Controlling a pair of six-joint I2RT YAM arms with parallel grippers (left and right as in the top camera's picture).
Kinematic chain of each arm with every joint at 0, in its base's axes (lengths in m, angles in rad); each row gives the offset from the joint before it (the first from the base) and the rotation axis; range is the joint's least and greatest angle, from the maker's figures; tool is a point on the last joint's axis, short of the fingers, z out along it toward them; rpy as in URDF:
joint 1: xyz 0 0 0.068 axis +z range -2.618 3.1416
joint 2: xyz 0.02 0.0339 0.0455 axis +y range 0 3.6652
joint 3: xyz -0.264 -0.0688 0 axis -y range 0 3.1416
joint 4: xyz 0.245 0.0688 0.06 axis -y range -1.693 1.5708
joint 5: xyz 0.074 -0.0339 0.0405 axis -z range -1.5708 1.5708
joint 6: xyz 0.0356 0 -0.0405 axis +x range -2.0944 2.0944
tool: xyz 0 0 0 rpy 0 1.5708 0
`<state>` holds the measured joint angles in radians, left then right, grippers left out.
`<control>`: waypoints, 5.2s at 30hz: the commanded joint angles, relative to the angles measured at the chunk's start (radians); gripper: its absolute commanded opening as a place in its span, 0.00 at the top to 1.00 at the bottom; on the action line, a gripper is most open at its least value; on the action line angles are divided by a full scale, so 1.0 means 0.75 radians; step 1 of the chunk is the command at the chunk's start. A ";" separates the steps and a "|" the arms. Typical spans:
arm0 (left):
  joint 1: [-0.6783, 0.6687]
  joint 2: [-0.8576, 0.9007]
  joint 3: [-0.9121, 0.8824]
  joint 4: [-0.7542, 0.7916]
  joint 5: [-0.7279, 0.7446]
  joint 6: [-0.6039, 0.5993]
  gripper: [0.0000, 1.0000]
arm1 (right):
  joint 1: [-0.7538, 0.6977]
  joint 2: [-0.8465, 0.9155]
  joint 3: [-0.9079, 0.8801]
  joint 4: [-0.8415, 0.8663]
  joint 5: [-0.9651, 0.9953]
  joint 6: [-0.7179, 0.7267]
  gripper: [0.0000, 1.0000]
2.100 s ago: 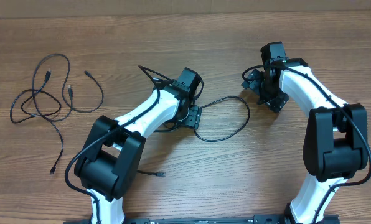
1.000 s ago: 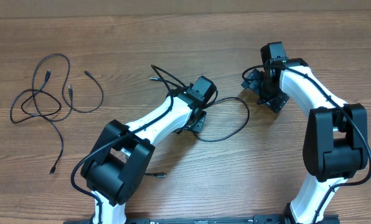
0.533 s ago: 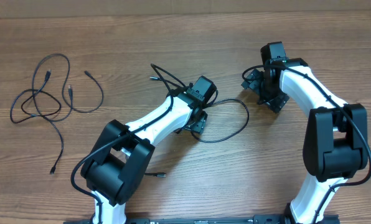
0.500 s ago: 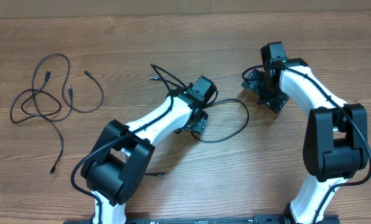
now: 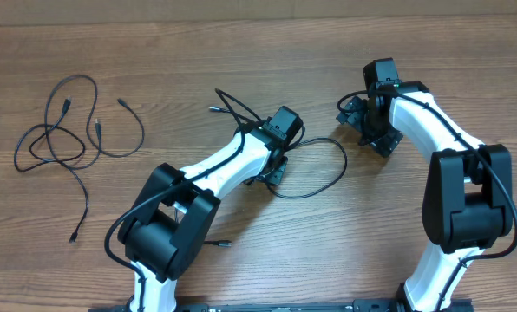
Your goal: Untangle cables
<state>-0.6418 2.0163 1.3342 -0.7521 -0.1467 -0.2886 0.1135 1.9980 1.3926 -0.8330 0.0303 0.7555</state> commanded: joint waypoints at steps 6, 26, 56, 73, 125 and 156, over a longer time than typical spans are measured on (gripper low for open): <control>-0.004 0.063 -0.003 -0.010 -0.013 0.006 0.84 | -0.004 -0.043 0.019 0.003 0.013 0.003 0.00; 0.604 -0.136 1.083 -0.498 0.011 -0.080 0.96 | -0.004 -0.043 0.019 0.003 0.013 0.003 0.00; 1.370 0.204 1.050 -0.741 0.117 -0.114 0.79 | -0.004 -0.043 0.019 0.003 0.013 0.003 0.00; 1.368 0.204 1.050 -0.737 0.127 -0.115 0.00 | -0.004 -0.043 0.019 0.003 0.013 0.003 0.00; 1.114 -0.556 1.051 -0.738 0.127 -0.114 0.00 | -0.004 -0.043 0.019 0.003 0.013 0.003 0.00; 0.852 -0.843 -0.037 -0.280 0.232 0.135 0.00 | -0.004 -0.043 0.019 0.003 0.013 0.003 0.00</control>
<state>0.0013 1.4757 1.4406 -1.0443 0.0059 -0.2024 0.1127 1.9980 1.3926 -0.8322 0.0303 0.7551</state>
